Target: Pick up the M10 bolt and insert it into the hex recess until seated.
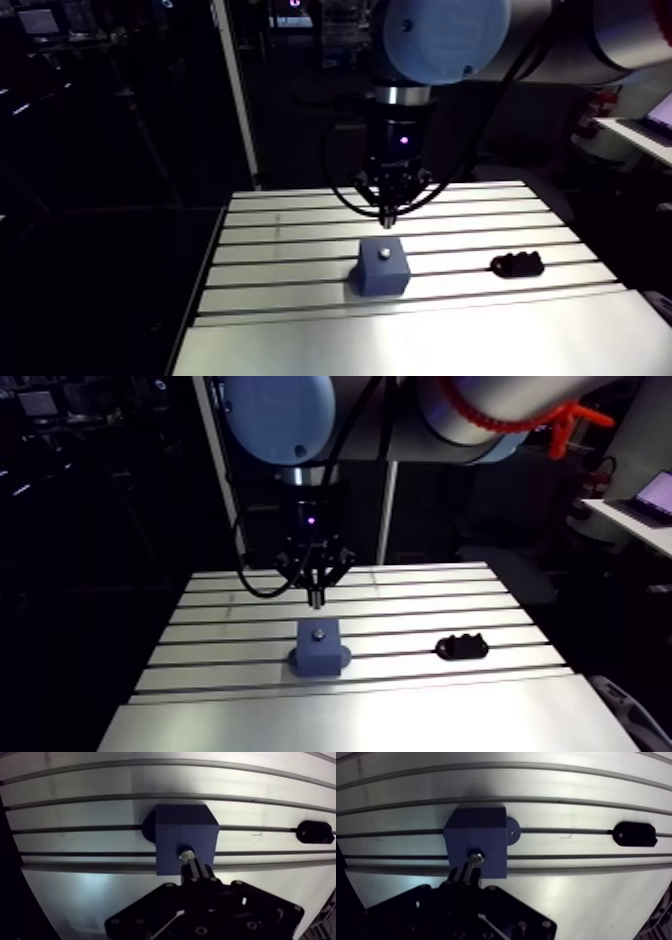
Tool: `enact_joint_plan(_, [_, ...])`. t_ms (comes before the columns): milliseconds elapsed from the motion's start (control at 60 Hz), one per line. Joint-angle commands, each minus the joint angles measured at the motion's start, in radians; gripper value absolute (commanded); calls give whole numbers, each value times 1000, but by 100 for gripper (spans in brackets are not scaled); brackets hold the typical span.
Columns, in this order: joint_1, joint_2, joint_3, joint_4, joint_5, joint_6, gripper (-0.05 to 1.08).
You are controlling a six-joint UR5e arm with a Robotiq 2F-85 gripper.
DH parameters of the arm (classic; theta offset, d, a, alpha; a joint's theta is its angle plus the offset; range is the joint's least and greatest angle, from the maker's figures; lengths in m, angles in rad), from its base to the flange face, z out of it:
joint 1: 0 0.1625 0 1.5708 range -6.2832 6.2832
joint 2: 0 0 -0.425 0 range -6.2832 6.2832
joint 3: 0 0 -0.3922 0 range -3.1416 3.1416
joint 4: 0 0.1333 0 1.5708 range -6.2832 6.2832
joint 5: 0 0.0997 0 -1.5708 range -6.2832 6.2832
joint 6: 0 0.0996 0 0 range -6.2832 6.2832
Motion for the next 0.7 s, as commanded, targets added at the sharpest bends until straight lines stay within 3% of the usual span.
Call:
enact_joint_plan(17, [2, 7, 5, -16, -1, 17, 108])
enact_joint_plan(700, [5, 9, 51, -69, 1, -1, 108])
